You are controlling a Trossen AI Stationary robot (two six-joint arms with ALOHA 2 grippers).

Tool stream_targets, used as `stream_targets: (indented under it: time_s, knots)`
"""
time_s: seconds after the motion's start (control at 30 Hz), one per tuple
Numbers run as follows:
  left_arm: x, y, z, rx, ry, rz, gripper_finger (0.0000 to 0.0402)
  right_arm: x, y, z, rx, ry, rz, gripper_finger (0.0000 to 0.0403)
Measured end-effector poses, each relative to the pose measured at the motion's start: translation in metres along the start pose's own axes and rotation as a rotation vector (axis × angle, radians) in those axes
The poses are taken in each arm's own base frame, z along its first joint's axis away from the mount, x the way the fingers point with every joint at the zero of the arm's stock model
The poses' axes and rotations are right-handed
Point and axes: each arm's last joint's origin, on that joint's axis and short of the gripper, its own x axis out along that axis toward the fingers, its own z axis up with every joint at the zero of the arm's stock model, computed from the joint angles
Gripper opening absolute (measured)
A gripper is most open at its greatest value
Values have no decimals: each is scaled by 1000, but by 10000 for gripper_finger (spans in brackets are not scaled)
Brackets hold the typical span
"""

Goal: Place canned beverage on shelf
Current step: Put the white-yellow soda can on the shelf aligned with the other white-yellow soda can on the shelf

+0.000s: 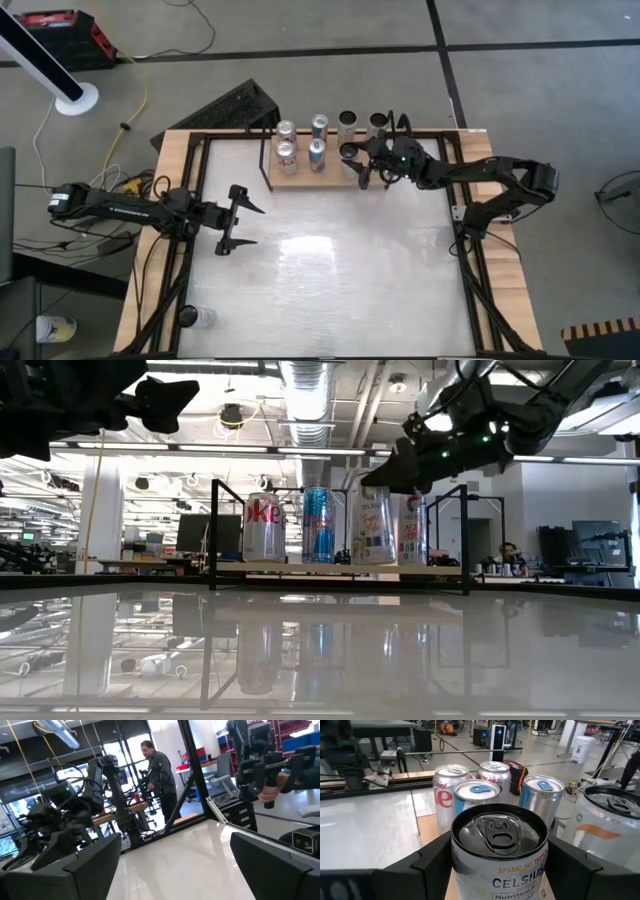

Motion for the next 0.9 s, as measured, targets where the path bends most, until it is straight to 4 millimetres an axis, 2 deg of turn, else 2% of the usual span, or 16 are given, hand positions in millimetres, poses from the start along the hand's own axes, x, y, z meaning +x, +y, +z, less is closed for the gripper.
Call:
stream_targets:
  time_s: [0.13, 0.4, 0.9]
  knots:
    - [0, 0, 0, 0, 1, 3, 361, 8, 0, 0, -12, 3, 0, 286]
    - [0, 0, -1, 8, 17, 19, 361, 11, -5, 6, -15, -4, -15, 286]
    - [0, 0, -1, 7, 18, 22, 361, 20, -9, -4, 24, -1, -27, 286]
